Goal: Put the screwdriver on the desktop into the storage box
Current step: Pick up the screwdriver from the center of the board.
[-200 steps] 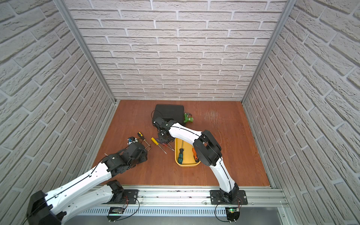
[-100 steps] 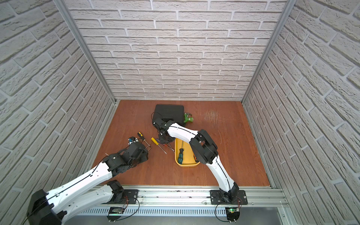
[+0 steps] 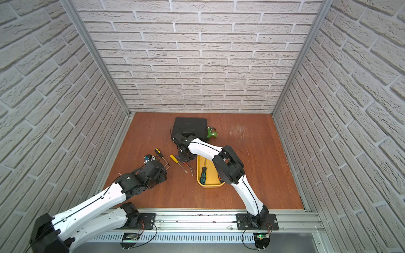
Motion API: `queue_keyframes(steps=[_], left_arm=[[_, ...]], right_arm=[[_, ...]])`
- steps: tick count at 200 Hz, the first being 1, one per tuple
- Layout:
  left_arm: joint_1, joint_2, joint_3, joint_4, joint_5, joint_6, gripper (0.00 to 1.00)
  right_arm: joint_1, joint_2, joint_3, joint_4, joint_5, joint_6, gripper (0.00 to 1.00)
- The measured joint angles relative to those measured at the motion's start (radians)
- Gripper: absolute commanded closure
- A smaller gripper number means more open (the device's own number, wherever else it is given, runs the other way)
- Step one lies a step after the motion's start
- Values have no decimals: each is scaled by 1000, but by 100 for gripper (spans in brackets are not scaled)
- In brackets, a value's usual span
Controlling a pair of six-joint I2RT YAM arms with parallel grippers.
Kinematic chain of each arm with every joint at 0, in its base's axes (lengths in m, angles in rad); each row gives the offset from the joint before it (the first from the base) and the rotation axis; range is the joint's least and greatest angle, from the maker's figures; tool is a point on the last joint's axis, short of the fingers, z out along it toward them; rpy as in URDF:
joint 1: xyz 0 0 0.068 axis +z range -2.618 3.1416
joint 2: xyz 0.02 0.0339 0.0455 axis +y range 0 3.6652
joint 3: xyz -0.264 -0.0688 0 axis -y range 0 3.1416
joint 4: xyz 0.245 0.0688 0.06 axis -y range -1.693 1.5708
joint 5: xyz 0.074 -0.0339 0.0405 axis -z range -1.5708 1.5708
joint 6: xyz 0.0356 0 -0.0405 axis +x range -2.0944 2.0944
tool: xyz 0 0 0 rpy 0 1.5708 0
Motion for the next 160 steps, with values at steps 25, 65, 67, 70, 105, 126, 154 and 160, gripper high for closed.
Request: queue_keyframes(steps=[25, 65, 67, 70, 105, 126, 154, 160], left_arm=[[0, 0, 0, 0, 0, 0, 51], [0, 0, 0, 0, 0, 0, 51], [0, 0, 0, 0, 0, 0, 51], [0, 0, 0, 0, 0, 0, 51], [0, 0, -1, 0, -1, 0, 51], [0, -3, -3, 0, -1, 0, 51], [0, -16, -18, 0, -1, 1, 51], [0, -19, -19, 0, -1, 1, 51]], right_arm=[[8, 0, 0, 0, 5, -6, 86], [53, -17, -10, -1, 13, -5, 89], [55, -19, -12, -1, 14, -5, 89], [60, -24, -15, -2, 15, -4, 89], [98, -83, -24, -19, 37, 14, 91], [116, -137, -42, -24, 47, 27, 94], [133, -243, -100, -18, 63, 46, 94], [136, -275, -123, -12, 63, 52, 94]])
